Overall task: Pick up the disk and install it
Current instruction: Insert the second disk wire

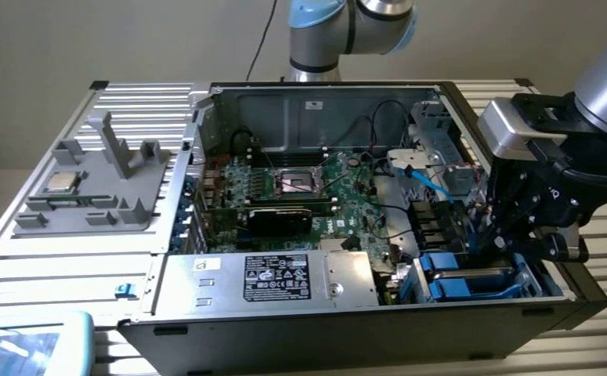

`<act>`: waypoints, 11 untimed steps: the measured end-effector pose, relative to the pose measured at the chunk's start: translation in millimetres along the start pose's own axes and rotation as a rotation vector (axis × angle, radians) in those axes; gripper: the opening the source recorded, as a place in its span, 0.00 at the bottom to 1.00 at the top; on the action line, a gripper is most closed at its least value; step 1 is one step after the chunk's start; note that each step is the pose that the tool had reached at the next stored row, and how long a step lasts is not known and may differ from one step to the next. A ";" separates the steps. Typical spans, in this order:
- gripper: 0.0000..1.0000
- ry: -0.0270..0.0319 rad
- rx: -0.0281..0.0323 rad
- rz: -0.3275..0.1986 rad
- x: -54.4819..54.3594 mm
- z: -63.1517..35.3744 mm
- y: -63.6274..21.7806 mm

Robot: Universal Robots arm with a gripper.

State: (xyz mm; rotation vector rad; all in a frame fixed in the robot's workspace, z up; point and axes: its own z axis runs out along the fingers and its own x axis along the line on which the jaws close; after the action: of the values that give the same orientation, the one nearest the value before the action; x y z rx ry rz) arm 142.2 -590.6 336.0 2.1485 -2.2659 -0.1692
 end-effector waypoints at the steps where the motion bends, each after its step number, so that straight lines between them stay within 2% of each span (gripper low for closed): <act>1: 0.11 0.0005 -0.0001 0.000 -2.1 -2.1 0.6; 6: 0.11 0.0161 0.0011 0.001 -12.3 -16.0 3.9; 11: 0.11 0.0450 0.0028 0.004 -18.8 -23.1 6.9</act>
State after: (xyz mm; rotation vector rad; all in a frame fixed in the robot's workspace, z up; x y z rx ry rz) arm 138.3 -573.1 360.8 2.1267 -2.2473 -0.1166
